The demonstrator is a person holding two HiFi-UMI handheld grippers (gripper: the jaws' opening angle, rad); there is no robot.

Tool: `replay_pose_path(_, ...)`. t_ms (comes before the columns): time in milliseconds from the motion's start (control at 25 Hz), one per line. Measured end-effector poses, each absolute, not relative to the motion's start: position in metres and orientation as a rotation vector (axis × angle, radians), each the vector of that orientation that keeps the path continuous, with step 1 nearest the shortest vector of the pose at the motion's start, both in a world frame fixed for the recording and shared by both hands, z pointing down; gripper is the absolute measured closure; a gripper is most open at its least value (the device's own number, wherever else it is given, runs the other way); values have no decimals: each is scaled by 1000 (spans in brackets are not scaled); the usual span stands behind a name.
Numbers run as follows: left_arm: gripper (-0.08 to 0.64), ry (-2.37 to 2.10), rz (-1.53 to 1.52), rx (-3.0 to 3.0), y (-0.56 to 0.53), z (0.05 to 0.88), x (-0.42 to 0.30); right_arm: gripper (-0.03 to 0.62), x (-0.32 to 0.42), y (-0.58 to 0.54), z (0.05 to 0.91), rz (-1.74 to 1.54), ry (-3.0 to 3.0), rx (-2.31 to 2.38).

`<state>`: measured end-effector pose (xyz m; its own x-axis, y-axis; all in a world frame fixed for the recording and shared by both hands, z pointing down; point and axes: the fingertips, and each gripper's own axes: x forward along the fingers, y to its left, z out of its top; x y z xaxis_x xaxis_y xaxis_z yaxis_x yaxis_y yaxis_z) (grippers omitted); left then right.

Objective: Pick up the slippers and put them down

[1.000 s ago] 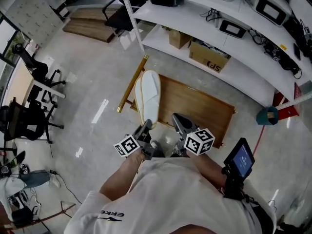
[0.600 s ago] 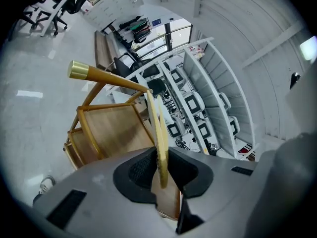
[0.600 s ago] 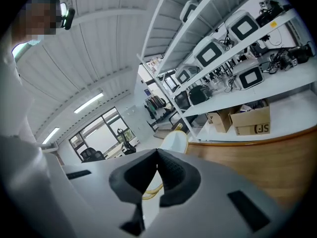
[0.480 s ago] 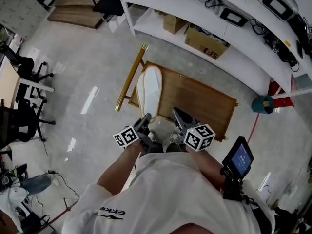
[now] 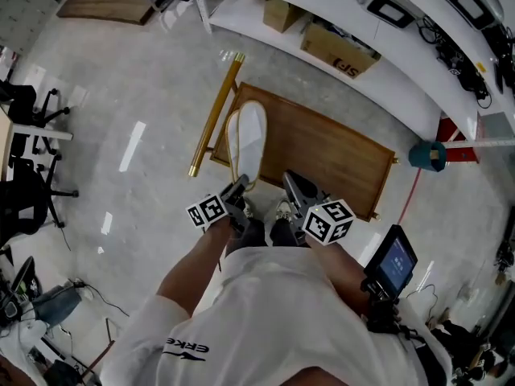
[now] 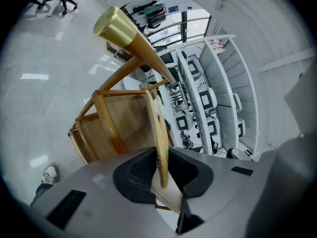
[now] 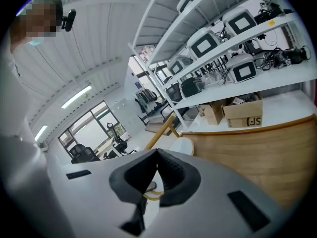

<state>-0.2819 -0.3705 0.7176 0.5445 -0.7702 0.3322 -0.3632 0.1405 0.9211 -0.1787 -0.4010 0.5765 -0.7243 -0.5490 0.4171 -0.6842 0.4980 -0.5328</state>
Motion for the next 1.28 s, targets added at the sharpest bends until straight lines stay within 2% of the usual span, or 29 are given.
replay_pose_path(480,497,-987,-337,1405,-367,763,-303,588,-202,-393,615,1073,-2447,1089)
replay_pose_path(1000,494,-926,-340,1377,-378,791,-298,588,-196,-391,626,1068,-2393,1125)
replay_pose_path(1160,472,-899,-331,1382,-379,794,-294,588,-196,-391,626,1065,-2389,1123)
replay_pose_path(1280,429,-877,-324,1382,-378,795,-293,588,-197,-392,625,1063,-2390,1122)
